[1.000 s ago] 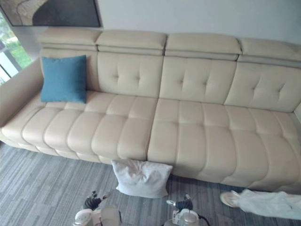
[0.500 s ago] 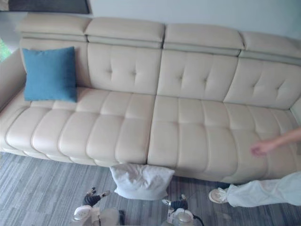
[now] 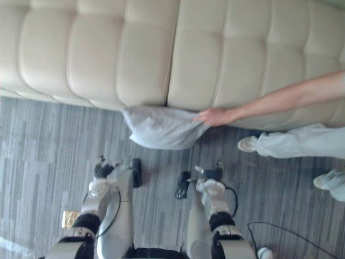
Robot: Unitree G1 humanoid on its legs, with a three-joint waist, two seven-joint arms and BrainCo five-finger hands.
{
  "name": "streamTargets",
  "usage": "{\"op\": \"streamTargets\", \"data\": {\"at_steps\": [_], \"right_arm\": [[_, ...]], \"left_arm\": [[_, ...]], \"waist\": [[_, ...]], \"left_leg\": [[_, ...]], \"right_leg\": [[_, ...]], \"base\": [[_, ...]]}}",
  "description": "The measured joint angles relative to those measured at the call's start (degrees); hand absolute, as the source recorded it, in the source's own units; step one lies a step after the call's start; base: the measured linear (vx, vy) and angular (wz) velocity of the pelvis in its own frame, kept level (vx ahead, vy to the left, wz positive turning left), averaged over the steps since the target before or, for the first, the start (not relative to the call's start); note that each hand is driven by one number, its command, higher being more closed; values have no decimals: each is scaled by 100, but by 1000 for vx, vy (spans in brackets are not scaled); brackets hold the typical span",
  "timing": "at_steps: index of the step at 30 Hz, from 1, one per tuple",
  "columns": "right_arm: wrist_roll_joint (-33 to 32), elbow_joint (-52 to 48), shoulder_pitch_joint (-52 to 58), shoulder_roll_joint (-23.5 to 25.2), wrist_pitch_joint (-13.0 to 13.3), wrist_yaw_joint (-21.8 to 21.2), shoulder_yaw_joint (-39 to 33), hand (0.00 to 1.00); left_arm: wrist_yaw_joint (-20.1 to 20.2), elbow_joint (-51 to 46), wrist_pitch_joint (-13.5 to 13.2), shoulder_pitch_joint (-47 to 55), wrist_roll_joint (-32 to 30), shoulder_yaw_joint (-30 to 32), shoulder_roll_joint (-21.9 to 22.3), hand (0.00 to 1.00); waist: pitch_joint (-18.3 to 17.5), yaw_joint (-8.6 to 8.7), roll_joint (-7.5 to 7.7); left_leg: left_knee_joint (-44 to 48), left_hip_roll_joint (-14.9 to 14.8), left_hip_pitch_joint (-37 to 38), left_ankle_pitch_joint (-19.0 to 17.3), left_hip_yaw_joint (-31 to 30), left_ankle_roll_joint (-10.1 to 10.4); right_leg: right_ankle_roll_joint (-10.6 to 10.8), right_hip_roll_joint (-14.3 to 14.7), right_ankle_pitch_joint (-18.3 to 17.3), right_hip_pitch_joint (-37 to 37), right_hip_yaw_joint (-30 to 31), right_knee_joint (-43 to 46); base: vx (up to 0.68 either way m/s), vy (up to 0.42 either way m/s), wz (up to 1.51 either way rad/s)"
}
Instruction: Pick up cushions and gather them together orderly.
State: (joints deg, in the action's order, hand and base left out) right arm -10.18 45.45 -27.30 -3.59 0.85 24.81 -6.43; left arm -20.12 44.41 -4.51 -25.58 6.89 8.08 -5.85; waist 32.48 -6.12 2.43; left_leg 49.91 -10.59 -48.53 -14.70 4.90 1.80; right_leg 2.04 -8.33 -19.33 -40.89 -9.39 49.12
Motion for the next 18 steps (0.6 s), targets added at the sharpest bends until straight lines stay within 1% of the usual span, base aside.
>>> {"op": "streamTargets", "data": {"at_steps": [3, 6, 8, 13, 15, 16, 18], "right_arm": [[-5, -13, -546, 32, -16, 100, 14, 0], [-3, -149, -753, 133, -18, 122, 16, 0], [0, -167, -790, 157, -18, 125, 56, 0], [1, -166, -758, 292, -14, 194, 58, 0], [1, -166, -709, 368, -6, 209, 66, 0], [1, -161, -687, 378, 0, 208, 119, 0], [5, -156, -603, 387, 11, 206, 229, 0]], "left_arm": [[-107, 15, 0, -521, 4, 53, -21, 0], [-112, 20, 0, -758, 3, 123, 8, 0], [-113, 24, -2, -862, -1, 108, 102, 0], [-144, 104, -3, -924, -6, 73, 369, 0], [-224, 117, -3, -917, -14, -18, 502, 0], [-223, 117, -2, -914, -15, -71, 557, 0], [-222, 116, -1, -830, -24, -91, 647, 0]], "waist": [[18, -2, -2], [29, -1, 0], [29, -4, 0], [29, -1, 0], [29, -4, 0], [31, -4, -3], [31, -3, -3]], "left_leg": [[319, 10, -611, 6, -82, -15], [444, 9, -856, 9, -113, -22], [450, 24, -918, 46, -112, -67], [404, 54, -949, 83, -138, -104], [329, 69, -939, 146, -148, -108], [267, 76, -916, 211, -150, -59], [198, 65, -800, 234, -149, -36]], "right_leg": [[5, -52, -53, -588, -8, 366], [10, -53, -59, -822, 8, 498], [11, -66, -57, -886, 14, 530], [9, -69, -42, -921, 14, 547], [-15, -74, -21, -920, -4, 524], [-27, -78, -2, -903, -16, 476], [-43, -67, 26, -796, -23, 402]], "base": [[-56, -12, 6], [-56, -26, -1], [-61, -34, 4], [-83, -55, 3], [-73, -84, 8], [-42, -63, 6], [-38, -63, -1]]}}
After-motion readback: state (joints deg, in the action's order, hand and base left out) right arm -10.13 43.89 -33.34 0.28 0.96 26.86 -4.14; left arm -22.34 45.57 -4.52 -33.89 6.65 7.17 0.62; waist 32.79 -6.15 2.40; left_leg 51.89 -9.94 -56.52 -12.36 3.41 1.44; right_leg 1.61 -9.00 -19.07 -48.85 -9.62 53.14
